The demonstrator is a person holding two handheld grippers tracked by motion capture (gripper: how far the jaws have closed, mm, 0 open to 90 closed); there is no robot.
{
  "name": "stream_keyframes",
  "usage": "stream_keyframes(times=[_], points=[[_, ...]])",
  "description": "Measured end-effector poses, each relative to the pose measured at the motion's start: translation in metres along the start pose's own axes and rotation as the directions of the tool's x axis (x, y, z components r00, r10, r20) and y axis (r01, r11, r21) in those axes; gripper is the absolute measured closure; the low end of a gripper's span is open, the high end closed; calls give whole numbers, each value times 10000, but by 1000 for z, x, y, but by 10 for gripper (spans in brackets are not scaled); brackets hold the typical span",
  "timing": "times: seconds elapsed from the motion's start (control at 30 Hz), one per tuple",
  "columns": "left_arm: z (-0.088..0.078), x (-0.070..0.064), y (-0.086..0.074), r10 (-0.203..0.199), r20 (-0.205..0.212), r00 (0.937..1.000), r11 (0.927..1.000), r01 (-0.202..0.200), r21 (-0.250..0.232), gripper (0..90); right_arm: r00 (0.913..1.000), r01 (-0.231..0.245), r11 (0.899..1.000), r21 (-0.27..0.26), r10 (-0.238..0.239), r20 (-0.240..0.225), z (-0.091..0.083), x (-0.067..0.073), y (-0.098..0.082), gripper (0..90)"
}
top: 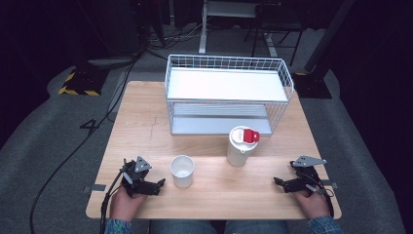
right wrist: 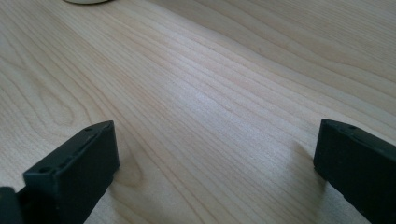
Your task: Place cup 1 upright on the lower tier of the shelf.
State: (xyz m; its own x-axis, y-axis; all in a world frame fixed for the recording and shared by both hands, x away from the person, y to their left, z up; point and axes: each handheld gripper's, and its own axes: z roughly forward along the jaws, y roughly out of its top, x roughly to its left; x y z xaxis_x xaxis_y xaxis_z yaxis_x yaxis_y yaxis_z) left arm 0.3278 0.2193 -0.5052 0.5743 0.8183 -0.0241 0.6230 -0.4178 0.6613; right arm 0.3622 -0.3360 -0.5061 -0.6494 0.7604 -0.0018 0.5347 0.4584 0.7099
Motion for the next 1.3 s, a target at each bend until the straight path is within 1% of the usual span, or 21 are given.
stream_keyframes(times=[0.53,0.73,0.8,0.87,0.93,0.97,1.0,1.07,1.1,1.13,1.2,1.27,1.3], points=[[0,0,1,-32,-10,10000,10000,32,22,21,10000,-5,10000,-2,5,4,0,0,0,3],[1,1,4,-197,-39,9998,9998,197,33,25,10000,7,10000,7,-7,13,0,0,0,3],[0,2,4,-354,-2,9994,9994,354,-50,36,10000,6,10000,8,-6,12,0,0,0,3],[-3,4,5,-471,-53,9989,9987,470,-201,10,10000,10,10000,7,-10,15,0,0,0,3],[-8,4,6,-557,-125,9984,9978,552,-378,9,10000,7,10000,7,-7,13,0,0,0,3],[-10,3,7,-477,-174,9987,9975,467,-522,6,10000,5,10000,8,-5,14,0,0,0,3],[-12,3,8,-477,-205,9987,9971,464,-599,5,10000,7,10000,7,-7,13,0,0,0,2],[-17,1,10,-425,-278,9987,9971,406,-645,4,10000,17,10000,3,-17,14,0,0,0,2],[-20,0,11,-313,-342,9989,9974,290,-655,4,10000,5,10000,8,-5,13,0,0,0,2],[-22,-1,12,-287,-262,9992,9971,268,-709,3,10000,7,10000,8,-7,15,0,0,0,2],[-27,-4,13,-351,-242,9991,9963,331,-793,1,10000,7,10000,8,-7,12,0,0,0,3],[-31,-6,13,-336,-218,9992,9954,315,-906,0,10000,8,10000,6,-8,13,0,0,0,3],[-33,-6,14,-266,-204,9994,9954,246,-923,0,10000,0,10000,-2,0,20,0,0,0,2]])
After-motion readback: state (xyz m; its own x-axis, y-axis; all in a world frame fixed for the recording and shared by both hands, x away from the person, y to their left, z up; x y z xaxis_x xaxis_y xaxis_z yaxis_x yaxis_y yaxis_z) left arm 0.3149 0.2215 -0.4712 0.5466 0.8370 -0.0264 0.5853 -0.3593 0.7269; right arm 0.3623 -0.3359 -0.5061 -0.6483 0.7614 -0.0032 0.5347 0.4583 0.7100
